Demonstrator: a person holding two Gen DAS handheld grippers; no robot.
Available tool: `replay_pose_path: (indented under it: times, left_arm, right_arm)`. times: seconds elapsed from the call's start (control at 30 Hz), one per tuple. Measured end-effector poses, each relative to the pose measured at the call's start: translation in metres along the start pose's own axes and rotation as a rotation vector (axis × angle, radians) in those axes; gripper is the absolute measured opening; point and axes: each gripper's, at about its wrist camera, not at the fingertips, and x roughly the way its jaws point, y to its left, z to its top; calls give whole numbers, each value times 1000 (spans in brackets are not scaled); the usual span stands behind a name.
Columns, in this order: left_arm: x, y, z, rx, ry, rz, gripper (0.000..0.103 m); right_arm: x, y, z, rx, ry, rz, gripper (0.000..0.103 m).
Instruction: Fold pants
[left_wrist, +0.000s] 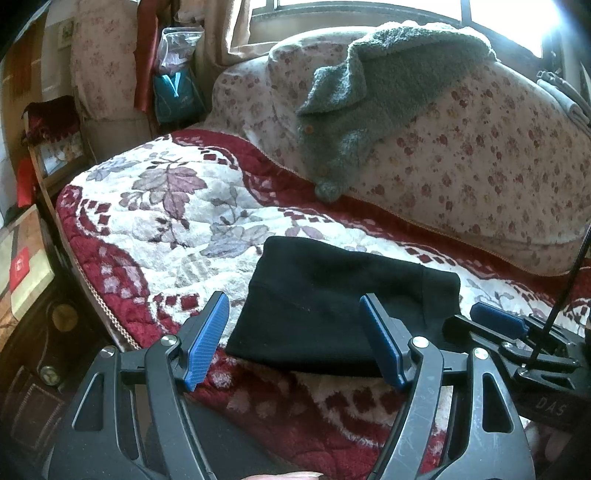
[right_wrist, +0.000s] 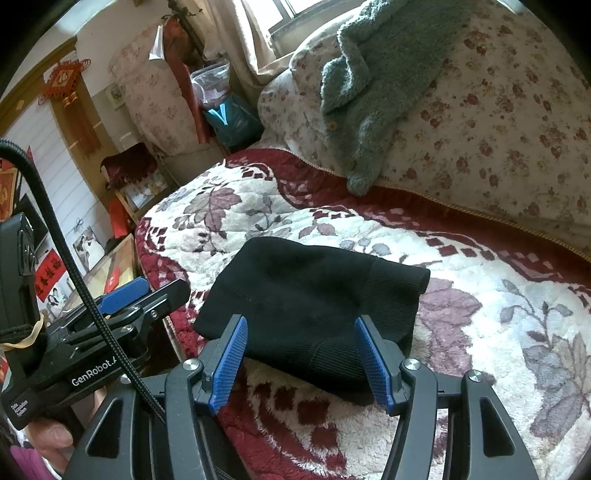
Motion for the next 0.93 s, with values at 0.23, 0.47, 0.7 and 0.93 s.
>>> replay_pose_path:
  times: [0.23,0.47,0.7,0.93]
  left_arm:
    - [4,2,-2,-9,7,-2,74]
    - [7,6,-1,-14,10,-1,74]
    - [2,3,1,2,-24,7,74]
    - [-1,-37,8,37,1,-79,74]
  right_arm:
    - [3,0,-1,-1,5,5,58]
    - [6,0,2,-9,11,13,58]
    - [7,-3,3,2,21,36,58]
    - [-30,-36,-1,35,-29,-32,58]
